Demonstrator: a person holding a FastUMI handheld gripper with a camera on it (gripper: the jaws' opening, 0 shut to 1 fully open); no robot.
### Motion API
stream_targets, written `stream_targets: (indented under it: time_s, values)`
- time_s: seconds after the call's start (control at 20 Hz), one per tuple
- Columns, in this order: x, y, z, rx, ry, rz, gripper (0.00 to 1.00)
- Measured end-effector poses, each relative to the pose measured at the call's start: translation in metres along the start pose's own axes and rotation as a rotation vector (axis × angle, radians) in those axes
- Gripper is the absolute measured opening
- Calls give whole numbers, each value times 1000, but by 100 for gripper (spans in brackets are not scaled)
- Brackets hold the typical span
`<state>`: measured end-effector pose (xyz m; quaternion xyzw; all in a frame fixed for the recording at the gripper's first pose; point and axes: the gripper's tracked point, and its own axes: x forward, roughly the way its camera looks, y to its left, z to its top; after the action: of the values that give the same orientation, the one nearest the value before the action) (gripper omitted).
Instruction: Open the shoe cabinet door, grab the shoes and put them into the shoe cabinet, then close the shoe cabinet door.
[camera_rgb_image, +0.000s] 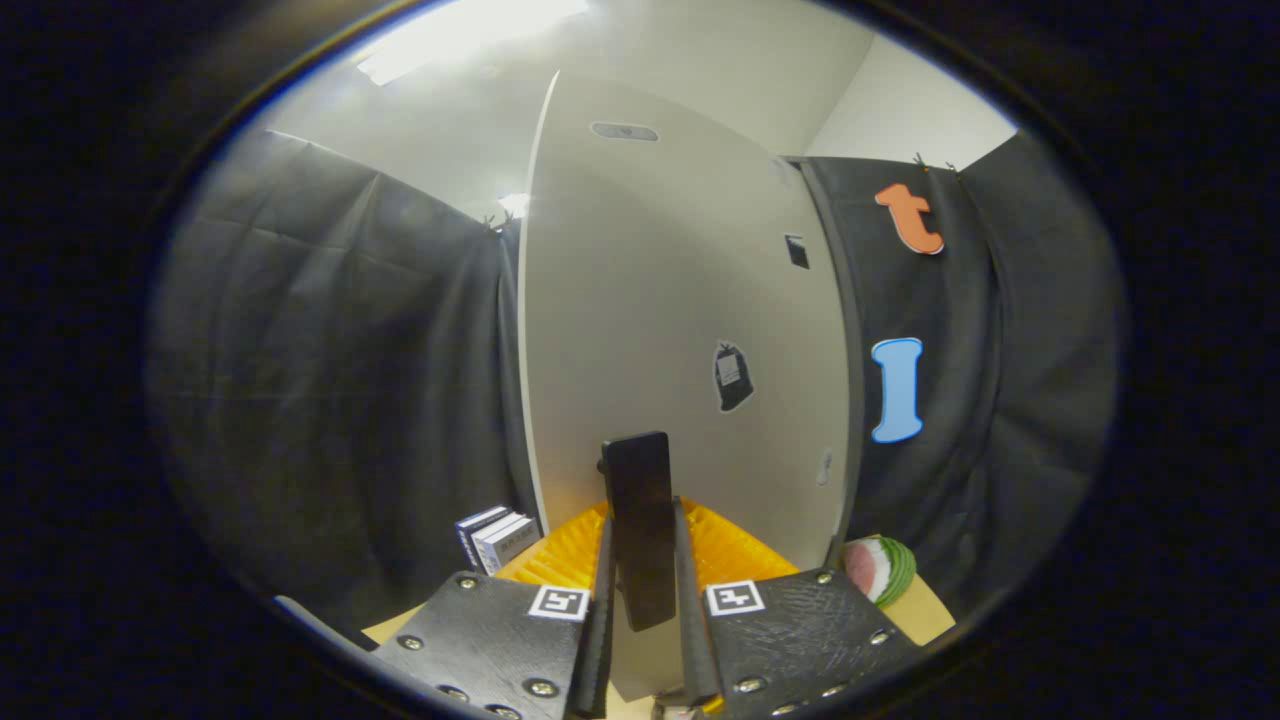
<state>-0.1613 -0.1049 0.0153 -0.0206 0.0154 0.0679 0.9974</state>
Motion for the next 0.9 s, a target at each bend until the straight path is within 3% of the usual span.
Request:
stream_targets:
  time_s: [0.9]
  values:
    - [-75, -116, 12, -15, -25, -196, 27]
